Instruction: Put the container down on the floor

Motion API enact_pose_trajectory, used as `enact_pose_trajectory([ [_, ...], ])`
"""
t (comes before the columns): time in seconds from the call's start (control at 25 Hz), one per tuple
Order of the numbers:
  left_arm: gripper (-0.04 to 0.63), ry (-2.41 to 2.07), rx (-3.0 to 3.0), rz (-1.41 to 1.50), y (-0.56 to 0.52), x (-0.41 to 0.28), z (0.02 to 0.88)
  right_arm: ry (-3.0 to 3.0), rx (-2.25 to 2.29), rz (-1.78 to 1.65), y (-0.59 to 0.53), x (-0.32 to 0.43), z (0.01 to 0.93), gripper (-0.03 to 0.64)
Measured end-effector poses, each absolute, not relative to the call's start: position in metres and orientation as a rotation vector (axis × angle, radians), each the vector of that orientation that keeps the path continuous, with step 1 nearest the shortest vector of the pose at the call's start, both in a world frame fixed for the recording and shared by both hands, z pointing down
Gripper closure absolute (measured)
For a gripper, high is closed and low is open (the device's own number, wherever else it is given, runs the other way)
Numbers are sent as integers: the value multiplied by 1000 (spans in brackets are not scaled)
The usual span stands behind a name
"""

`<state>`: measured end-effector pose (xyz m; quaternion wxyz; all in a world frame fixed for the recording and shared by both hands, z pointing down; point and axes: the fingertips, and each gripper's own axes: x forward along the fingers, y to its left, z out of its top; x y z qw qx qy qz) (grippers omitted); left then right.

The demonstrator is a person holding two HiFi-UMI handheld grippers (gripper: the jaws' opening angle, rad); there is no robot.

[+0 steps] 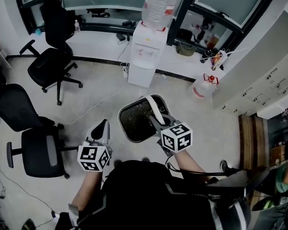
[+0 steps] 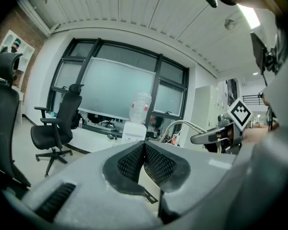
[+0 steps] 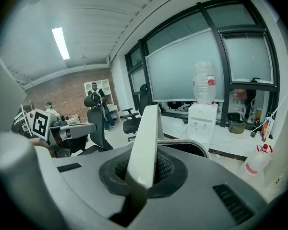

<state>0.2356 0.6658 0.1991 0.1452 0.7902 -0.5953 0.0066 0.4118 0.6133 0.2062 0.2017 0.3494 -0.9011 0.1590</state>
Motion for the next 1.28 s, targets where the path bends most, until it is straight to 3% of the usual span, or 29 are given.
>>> enact_pose_trajectory([
  [0.64, 588, -1700, 2288, -2, 673, 185, 206, -2503, 995, 437, 608, 361, 205, 609],
  [1.28, 588, -1834, 2165, 61, 578, 142, 211, -2534, 830, 419, 506, 306, 224, 609],
])
